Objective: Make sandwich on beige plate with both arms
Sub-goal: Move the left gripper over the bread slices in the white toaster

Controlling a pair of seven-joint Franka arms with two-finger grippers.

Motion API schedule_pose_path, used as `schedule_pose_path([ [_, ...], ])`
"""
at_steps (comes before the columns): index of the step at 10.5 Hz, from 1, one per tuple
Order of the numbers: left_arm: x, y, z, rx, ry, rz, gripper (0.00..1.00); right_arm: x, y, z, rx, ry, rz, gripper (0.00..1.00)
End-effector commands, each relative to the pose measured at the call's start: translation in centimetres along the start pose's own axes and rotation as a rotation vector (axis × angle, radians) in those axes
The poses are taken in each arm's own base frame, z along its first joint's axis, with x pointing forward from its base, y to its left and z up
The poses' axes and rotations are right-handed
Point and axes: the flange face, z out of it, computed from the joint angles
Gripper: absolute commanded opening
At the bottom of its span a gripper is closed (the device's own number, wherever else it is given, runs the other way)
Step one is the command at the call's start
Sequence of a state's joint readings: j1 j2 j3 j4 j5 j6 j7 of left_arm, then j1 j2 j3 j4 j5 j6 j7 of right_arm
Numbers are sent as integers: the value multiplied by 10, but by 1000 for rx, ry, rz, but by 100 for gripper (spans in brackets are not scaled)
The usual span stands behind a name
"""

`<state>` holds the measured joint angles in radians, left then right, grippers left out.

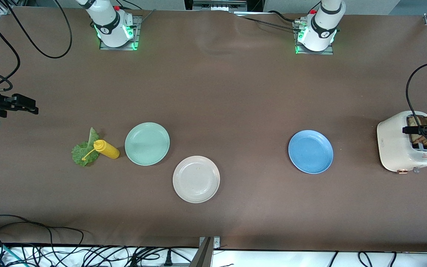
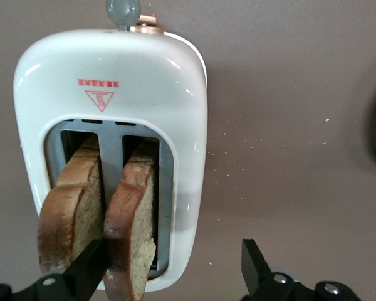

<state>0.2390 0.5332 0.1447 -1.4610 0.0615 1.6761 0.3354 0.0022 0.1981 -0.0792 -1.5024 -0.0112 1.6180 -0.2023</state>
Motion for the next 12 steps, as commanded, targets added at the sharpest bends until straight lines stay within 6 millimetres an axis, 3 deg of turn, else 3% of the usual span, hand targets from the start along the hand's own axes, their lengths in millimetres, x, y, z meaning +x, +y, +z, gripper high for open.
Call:
schedule_pose_path([
  [1, -2, -10, 1, 18, -9, 10, 96, -3, 1, -6, -2, -6, 12, 100],
  [12, 1, -16, 5, 20, -11, 2, 96, -3, 1, -6, -2, -6, 12, 100],
])
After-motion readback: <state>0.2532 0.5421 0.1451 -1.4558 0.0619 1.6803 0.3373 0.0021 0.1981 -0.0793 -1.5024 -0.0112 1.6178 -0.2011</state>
